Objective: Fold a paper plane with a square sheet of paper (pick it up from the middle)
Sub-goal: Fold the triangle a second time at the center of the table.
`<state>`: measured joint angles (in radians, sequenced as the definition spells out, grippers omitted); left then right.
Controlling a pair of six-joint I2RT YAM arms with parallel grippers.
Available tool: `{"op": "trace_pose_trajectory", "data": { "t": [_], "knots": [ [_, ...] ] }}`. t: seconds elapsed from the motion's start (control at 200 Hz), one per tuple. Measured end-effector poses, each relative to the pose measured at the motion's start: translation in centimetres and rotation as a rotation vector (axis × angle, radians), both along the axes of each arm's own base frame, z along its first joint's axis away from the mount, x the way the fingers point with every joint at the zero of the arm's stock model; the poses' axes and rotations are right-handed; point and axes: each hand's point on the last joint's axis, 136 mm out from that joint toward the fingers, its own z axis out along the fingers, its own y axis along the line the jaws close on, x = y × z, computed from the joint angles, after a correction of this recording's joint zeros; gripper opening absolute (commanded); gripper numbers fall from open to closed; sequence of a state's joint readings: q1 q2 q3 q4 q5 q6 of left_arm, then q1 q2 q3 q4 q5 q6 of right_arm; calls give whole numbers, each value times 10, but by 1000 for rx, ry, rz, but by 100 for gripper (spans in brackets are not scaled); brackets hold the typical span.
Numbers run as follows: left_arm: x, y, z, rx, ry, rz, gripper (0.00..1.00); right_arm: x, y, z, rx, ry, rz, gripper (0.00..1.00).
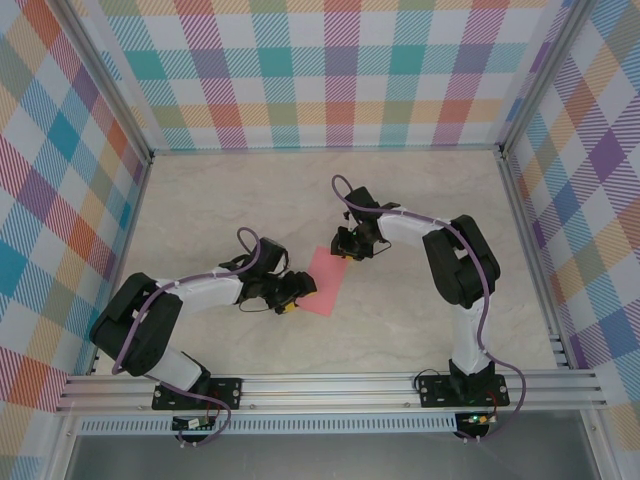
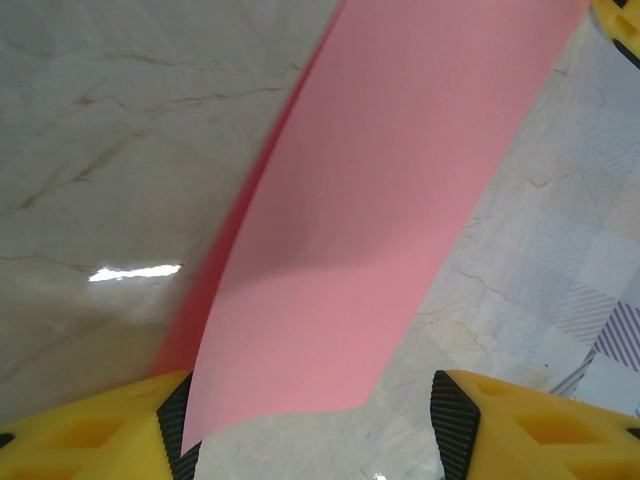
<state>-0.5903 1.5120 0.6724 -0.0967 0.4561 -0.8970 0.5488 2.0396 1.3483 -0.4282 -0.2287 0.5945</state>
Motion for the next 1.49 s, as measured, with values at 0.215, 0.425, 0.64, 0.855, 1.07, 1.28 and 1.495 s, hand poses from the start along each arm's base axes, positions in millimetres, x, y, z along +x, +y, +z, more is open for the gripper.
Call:
{"op": "trace_pose_trajectory", "data": {
  "t": [0.215, 0.425, 0.64, 0.855, 1.07, 1.28, 1.495],
  "knots": [
    [0, -2, 2, -11, -5, -6, 58, 0, 0, 0, 0, 0, 0, 31],
    [0, -8, 11, -46, -25, -26, 57, 0, 0, -1, 2, 3, -1, 30],
    [5, -20, 37, -104, -94, -58, 58, 0, 0, -1, 11, 11, -1, 30],
    [19, -35, 48, -157, -138, -81, 55, 0, 0, 0, 20, 16, 0, 30],
    [27, -42, 37, -156, -136, -86, 55, 0, 1, 2, 43, 26, -1, 30],
    [30, -41, 22, -134, -117, -79, 51, -12, 1, 9, 109, 35, 15, 35],
    [34, -39, 20, -117, -133, -61, 36, -39, 3, 53, 229, -6, 73, 38]
  ]
}}
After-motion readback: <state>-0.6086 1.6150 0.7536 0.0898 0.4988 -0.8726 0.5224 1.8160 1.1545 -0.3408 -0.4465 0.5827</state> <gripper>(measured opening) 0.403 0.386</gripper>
